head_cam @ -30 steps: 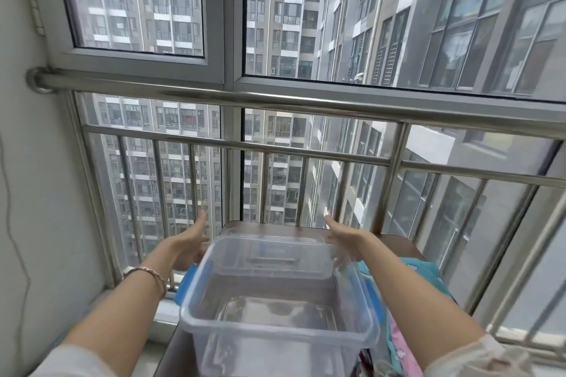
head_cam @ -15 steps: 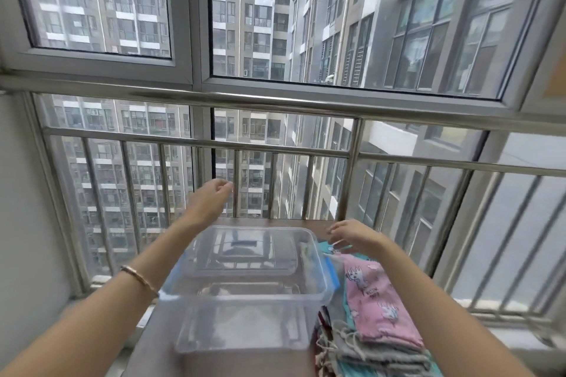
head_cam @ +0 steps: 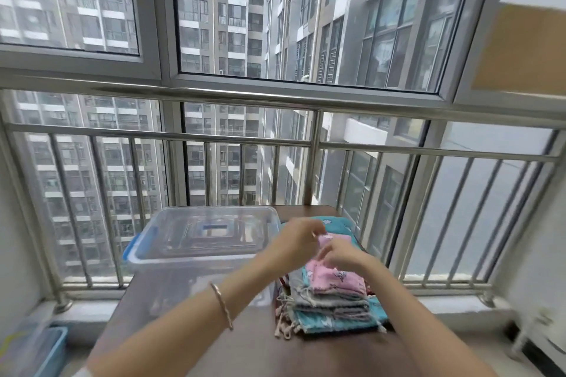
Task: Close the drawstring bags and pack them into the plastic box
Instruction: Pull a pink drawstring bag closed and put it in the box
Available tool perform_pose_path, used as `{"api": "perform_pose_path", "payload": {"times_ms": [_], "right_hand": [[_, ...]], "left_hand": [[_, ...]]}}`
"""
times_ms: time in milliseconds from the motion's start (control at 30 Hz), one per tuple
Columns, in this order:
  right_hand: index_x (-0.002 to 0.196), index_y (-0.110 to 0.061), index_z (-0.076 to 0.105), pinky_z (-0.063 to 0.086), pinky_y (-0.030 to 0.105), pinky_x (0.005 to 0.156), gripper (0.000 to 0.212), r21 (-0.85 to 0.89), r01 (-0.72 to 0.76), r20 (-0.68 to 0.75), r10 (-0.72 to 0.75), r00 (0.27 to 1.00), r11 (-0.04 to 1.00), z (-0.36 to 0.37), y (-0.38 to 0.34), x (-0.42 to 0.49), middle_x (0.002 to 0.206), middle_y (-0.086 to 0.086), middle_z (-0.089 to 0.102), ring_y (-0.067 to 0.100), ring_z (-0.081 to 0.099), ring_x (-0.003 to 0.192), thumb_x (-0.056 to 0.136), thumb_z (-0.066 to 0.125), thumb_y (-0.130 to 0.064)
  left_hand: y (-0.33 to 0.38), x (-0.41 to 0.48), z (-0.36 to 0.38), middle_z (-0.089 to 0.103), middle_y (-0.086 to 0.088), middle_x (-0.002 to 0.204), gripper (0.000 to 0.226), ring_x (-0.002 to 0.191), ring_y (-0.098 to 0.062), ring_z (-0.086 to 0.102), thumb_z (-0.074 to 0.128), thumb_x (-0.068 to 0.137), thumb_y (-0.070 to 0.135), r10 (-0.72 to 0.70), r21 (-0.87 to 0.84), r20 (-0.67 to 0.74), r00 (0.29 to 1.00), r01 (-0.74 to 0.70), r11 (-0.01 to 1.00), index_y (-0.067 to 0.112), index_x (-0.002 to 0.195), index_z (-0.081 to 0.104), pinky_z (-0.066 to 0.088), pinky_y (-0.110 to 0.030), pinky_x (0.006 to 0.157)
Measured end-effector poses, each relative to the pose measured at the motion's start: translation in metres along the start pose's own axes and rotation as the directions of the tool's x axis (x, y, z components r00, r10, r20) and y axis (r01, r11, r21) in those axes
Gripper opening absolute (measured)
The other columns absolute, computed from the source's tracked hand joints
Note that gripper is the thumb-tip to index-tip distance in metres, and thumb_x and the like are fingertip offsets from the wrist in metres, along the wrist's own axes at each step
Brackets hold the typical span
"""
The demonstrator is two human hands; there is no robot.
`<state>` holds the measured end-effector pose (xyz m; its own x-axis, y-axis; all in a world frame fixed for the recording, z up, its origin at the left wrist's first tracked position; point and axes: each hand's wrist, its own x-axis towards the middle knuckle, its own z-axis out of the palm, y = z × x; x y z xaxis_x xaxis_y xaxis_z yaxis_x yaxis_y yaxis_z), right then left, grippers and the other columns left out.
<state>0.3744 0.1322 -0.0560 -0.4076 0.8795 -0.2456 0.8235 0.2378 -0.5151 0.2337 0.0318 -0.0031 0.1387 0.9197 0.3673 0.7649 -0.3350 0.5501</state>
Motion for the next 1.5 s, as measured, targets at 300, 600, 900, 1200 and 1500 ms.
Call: {"api": "perform_pose_path", "payload": {"times_ms": [300, 600, 900, 1200, 1500], "right_hand": [[0.065, -0.021, 0.036, 0.032, 0.027, 0.049, 0.033, -0.458, -0.082, -0.059, 0.061, 0.996, 0.885, 0.017, 0.029, -0.029, 0.069, 0.002, 0.041, 0.02, 0.045, 0.065, 0.073, 0.063, -0.003], [0.074, -0.024, 0.042, 0.035, 0.03, 0.06, 0.029, -0.396, -0.051, -0.106, 0.01, 0.994, 0.917, -0.003, 0.03, -0.029, 0.083, 0.0, 0.048, 0.023, 0.051, 0.083, 0.086, 0.038, 0.001], [0.091, -0.006, 0.059, 0.035, 0.027, 0.055, 0.01, 0.085, -0.06, -0.196, 0.075, 0.978, 0.995, -0.049, 0.007, -0.019, 0.083, 0.008, 0.053, 0.016, 0.046, 0.065, 0.084, 0.052, -0.004], [0.099, -0.012, 0.062, 0.047, 0.021, 0.061, 0.015, 0.276, 0.219, -0.629, 0.004, 0.777, 0.936, -0.064, -0.002, -0.037, 0.091, 0.004, 0.063, 0.016, 0.059, 0.085, 0.093, 0.051, -0.004], [0.088, -0.01, 0.068, 0.042, 0.026, 0.069, 0.02, 0.313, 0.395, -0.577, -0.157, 0.801, 0.864, -0.059, -0.042, -0.08, 0.082, 0.004, 0.065, 0.015, 0.058, 0.079, 0.097, 0.051, -0.015]], "left_hand": [[0.008, -0.017, 0.084, 0.059, -0.014, 0.123, 0.029, 0.116, -0.03, 0.056, 0.05, 0.09, -0.004, -0.239, 0.631, 0.279, 0.93, 0.011, 0.776, 0.002, 0.116, 0.063, 0.049, -0.034, 0.082], [0.005, -0.009, 0.07, 0.063, -0.014, 0.113, 0.027, 0.101, -0.031, 0.062, 0.048, 0.089, -0.005, -0.17, 0.542, 0.063, 0.983, 0.109, 0.833, 0.003, 0.111, 0.06, 0.044, -0.041, 0.091], [-0.003, 0.02, 0.055, 0.053, -0.006, 0.093, 0.003, 0.079, -0.02, 0.046, 0.043, 0.096, 0.01, -0.341, -0.06, -0.081, 0.937, 0.337, 0.94, 0.011, 0.096, 0.045, 0.039, -0.03, 0.06], [-0.005, 0.029, 0.036, 0.064, -0.006, 0.09, 0.022, 0.083, -0.022, 0.064, 0.038, 0.102, 0.017, -0.288, -0.331, -0.183, 0.94, 0.217, 0.918, 0.01, 0.095, 0.058, 0.056, -0.042, 0.079], [0.005, -0.007, -0.033, 0.042, 0.005, 0.066, 0.036, 0.058, -0.008, 0.037, 0.035, 0.104, 0.02, -0.172, -0.321, -0.161, 0.972, 0.113, 0.94, 0.017, 0.068, 0.042, 0.03, -0.016, 0.053]]}}
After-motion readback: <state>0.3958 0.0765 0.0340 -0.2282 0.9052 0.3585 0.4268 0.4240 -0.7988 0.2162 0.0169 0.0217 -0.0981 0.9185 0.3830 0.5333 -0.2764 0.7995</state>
